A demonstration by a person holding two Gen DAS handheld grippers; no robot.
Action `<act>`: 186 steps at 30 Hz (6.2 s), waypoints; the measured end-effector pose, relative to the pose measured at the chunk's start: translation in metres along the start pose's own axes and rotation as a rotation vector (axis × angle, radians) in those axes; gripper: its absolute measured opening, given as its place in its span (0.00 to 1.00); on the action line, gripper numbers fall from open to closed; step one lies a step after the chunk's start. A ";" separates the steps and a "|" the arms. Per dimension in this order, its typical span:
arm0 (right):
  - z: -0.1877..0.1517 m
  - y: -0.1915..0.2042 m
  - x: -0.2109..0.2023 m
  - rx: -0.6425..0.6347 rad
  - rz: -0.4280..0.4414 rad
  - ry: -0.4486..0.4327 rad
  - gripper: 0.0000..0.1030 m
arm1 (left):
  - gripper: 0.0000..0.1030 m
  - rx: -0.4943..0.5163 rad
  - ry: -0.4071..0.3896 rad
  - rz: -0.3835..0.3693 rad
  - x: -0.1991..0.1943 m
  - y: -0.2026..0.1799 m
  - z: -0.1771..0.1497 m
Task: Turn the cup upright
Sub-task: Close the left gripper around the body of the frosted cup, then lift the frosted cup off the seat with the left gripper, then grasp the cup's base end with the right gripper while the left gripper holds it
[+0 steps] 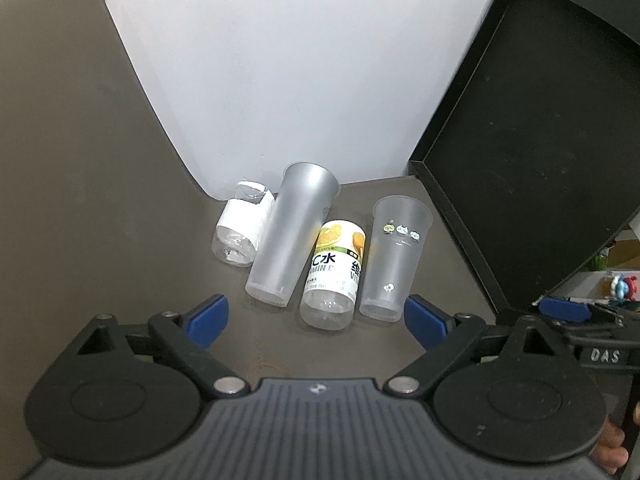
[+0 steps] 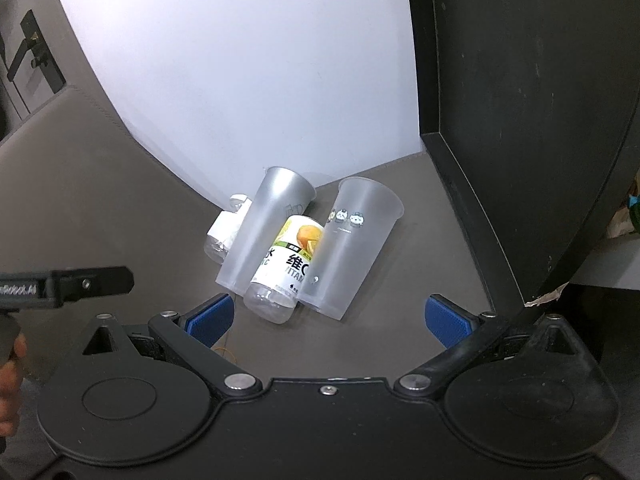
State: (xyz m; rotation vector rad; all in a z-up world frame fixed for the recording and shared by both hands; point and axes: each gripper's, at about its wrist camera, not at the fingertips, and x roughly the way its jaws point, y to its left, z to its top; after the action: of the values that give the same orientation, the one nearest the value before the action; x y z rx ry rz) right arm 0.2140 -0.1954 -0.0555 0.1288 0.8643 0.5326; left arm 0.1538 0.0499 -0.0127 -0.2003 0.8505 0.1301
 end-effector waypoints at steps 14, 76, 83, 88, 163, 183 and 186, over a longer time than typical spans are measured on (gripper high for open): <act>-0.004 -0.025 0.022 0.061 -0.020 0.026 1.00 | 0.74 0.003 0.052 0.008 0.065 0.000 0.025; -0.009 -0.040 0.053 0.127 -0.046 0.103 1.00 | 0.59 0.145 0.226 0.097 0.227 0.004 0.057; -0.010 -0.041 0.051 0.120 -0.044 0.095 1.00 | 0.59 0.148 0.177 0.097 0.208 -0.002 0.064; -0.010 -0.039 0.050 0.116 -0.047 0.087 1.00 | 0.59 0.158 0.148 0.099 0.194 -0.011 0.068; -0.022 -0.050 0.025 0.771 0.435 0.147 1.00 | 0.59 -0.041 -0.099 -0.205 -0.025 -0.067 -0.039; -0.050 -0.048 0.039 0.898 0.508 0.217 1.00 | 0.59 -0.057 -0.061 -0.307 -0.044 -0.077 -0.071; -0.053 -0.050 0.042 0.904 0.513 0.226 0.99 | 0.59 -0.050 -0.053 -0.318 -0.047 -0.077 -0.075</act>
State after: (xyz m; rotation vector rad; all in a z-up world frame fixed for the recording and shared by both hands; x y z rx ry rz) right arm 0.2159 -0.2232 -0.1344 1.1570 1.2541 0.6006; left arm 0.0837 -0.0440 -0.0159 -0.3750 0.7529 -0.1408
